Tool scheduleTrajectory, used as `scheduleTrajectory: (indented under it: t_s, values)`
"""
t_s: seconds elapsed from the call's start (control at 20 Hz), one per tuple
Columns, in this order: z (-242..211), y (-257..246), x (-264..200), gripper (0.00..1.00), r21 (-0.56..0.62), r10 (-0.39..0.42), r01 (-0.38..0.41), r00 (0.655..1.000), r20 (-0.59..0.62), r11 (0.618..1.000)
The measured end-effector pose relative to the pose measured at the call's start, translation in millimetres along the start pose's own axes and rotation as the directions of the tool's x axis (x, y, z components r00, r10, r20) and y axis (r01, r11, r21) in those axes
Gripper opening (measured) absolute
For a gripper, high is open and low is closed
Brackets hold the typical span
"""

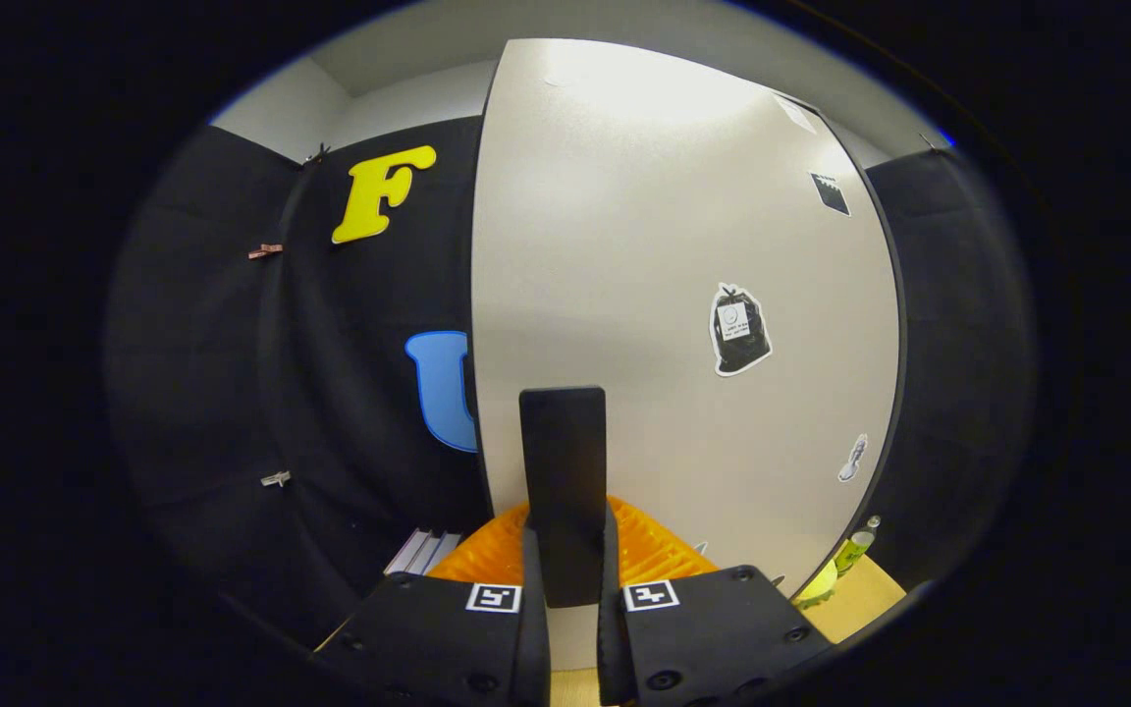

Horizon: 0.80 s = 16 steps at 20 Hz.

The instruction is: Open the shoe cabinet door, grab the shoes and put them into the shoe cabinet, then close the shoe cabinet door.

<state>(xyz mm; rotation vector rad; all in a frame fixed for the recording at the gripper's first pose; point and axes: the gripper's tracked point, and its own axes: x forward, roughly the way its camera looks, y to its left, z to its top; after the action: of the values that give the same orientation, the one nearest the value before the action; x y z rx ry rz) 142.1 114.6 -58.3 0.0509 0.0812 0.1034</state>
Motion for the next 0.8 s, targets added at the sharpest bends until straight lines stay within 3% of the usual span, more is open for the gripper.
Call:
scheduleTrajectory:
  t_s: [0.8]
  values:
    - [5.3,-14.2,-62.8,0.23,0.026,0.222,-0.221,0.975,-0.026,0.975]
